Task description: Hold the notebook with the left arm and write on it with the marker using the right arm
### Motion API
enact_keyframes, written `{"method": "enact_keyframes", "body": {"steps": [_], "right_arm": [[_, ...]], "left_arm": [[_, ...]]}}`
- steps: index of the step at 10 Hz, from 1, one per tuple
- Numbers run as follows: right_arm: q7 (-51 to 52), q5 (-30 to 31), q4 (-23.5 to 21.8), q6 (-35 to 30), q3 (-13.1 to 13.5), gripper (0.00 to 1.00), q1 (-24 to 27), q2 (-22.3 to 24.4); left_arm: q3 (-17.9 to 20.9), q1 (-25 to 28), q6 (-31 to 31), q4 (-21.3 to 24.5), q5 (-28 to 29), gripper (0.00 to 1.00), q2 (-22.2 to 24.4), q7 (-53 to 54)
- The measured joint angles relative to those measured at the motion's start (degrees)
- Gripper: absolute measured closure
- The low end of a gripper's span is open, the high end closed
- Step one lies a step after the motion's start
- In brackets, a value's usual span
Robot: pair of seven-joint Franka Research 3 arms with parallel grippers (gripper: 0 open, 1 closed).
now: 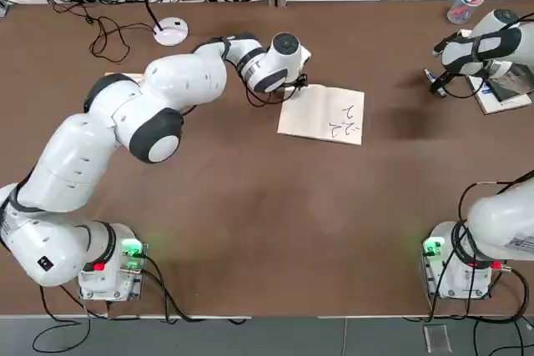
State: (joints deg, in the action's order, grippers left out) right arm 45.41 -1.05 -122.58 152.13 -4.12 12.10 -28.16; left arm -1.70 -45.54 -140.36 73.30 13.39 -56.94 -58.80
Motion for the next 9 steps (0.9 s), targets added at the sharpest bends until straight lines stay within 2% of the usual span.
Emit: {"method": "enact_keyframes", "body": {"steps": [9], "right_arm": [[0.0,0.0,-1.5,3.8,0.0,0.13,0.2,-0.5]], "left_arm": [[0.0,0.0,0.0,0.0,0.0,0.00,0.0,0.0]]}}
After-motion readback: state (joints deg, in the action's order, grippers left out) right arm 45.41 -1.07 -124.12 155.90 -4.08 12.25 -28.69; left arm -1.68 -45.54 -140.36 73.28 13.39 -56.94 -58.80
